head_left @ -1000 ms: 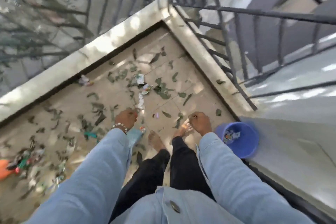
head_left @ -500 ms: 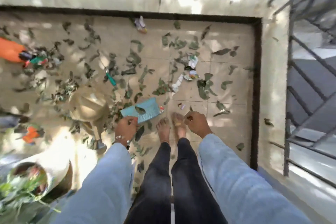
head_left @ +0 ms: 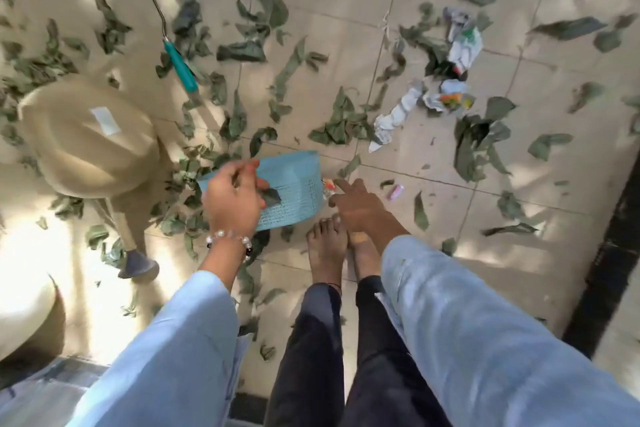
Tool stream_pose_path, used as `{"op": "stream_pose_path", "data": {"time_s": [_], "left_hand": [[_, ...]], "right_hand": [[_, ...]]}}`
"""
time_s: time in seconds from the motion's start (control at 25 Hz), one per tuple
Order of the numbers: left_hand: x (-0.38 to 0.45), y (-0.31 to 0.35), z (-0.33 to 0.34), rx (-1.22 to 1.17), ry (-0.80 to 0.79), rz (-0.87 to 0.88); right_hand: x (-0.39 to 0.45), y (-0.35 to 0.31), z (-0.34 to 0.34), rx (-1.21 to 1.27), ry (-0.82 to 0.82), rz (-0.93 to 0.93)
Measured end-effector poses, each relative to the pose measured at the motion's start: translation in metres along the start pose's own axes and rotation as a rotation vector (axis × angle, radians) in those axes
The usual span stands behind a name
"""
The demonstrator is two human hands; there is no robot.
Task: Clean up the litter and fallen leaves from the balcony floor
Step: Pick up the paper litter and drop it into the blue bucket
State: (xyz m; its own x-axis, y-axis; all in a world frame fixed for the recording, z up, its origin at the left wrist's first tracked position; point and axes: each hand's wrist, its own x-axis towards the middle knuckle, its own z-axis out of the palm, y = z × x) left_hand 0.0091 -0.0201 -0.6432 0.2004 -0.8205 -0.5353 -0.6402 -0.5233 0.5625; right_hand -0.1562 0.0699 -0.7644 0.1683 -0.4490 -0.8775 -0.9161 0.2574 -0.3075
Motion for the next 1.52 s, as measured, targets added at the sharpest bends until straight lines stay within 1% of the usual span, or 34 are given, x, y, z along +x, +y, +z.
{"op": "stream_pose_path", "data": {"time_s": [0.08,0.2,0.32,0.4,0.44,0.48,0.56,0.6,0.64,0.68,0.72,0.76,0.8,0.84,0.88,0.92,0.96,1.0,1.04,1.08,1.12,1.24,1.36,1.4,1.48,1.52], "left_hand": [[0.017,-0.012,0.009,-0.080,0.033,-0.032],[0.024,-0.019,0.014,-0.169,0.051,-0.074],[0.018,-0.013,0.012,-0.228,0.046,-0.118],[0.010,-0.004,0.012,-0.248,0.012,-0.135],[0.005,0.000,0.013,-0.228,-0.014,-0.138],[0.000,0.004,0.015,-0.194,-0.060,-0.130],[-0.012,0.012,0.020,-0.106,-0.215,-0.065],[-0.019,0.018,0.025,-0.010,-0.334,0.008],[-0.025,0.025,0.032,0.131,-0.466,0.115],[-0.030,0.029,0.043,0.284,-0.590,0.220],[-0.036,0.034,0.054,0.379,-0.687,0.276],[-0.040,0.039,0.064,0.409,-0.746,0.268],[-0.042,0.042,0.074,0.375,-0.769,0.190],[-0.045,0.044,0.083,0.305,-0.762,0.084],[-0.045,0.041,0.092,0.250,-0.726,-0.002],[-0.042,0.036,0.101,0.231,-0.676,-0.032],[-0.038,0.031,0.110,0.219,-0.634,-0.046],[-0.033,0.027,0.117,0.182,-0.602,-0.074],[-0.027,0.026,0.123,0.127,-0.564,-0.099],[-0.021,0.026,0.126,0.073,-0.533,-0.118],[-0.015,0.027,0.129,0.033,-0.514,-0.120],[0.004,0.029,0.137,-0.031,-0.488,-0.084],[0.018,0.038,0.140,-0.053,-0.484,-0.073],[0.021,0.043,0.140,-0.050,-0.480,-0.075],[0.029,0.053,0.140,-0.060,-0.449,-0.082],[0.035,0.057,0.141,-0.068,-0.428,-0.090]], "right_hand": [[0.028,0.003,0.012,-0.105,-0.021,-0.013],[0.044,0.004,0.022,-0.146,0.006,-0.006],[0.041,0.004,0.018,-0.108,0.117,-0.024],[0.029,0.011,0.010,0.003,0.209,-0.034],[0.021,0.015,0.006,0.103,0.276,-0.006],[0.010,0.019,0.000,0.241,0.358,0.067],[-0.025,0.018,-0.017,0.654,0.517,0.239],[-0.046,0.015,-0.028,0.908,0.545,0.274],[-0.067,0.013,-0.036,1.158,0.537,0.250],[-0.087,0.011,-0.043,1.348,0.510,0.183],[-0.102,0.014,-0.047,1.470,0.469,0.115],[-0.111,0.017,-0.047,1.555,0.425,0.050],[-0.113,0.024,-0.043,1.627,0.409,0.038],[-0.107,0.036,-0.035,1.684,0.428,0.102],[-0.093,0.050,-0.023,1.698,0.476,0.241],[-0.073,0.066,-0.008,1.612,0.528,0.420],[-0.054,0.081,0.009,1.421,0.544,0.561],[-0.037,0.092,0.023,1.199,0.503,0.657],[-0.021,0.099,0.035,1.043,0.449,0.694],[-0.007,0.103,0.041,0.951,0.408,0.702],[0.004,0.104,0.043,0.924,0.387,0.698],[0.031,0.108,0.045,0.879,0.454,0.729],[0.039,0.117,0.039,0.751,0.412,0.730],[0.037,0.121,0.030,0.743,0.432,0.762],[0.036,0.127,0.009,0.737,0.575,0.791],[0.035,0.128,-0.002,0.734,0.620,0.783]]}}
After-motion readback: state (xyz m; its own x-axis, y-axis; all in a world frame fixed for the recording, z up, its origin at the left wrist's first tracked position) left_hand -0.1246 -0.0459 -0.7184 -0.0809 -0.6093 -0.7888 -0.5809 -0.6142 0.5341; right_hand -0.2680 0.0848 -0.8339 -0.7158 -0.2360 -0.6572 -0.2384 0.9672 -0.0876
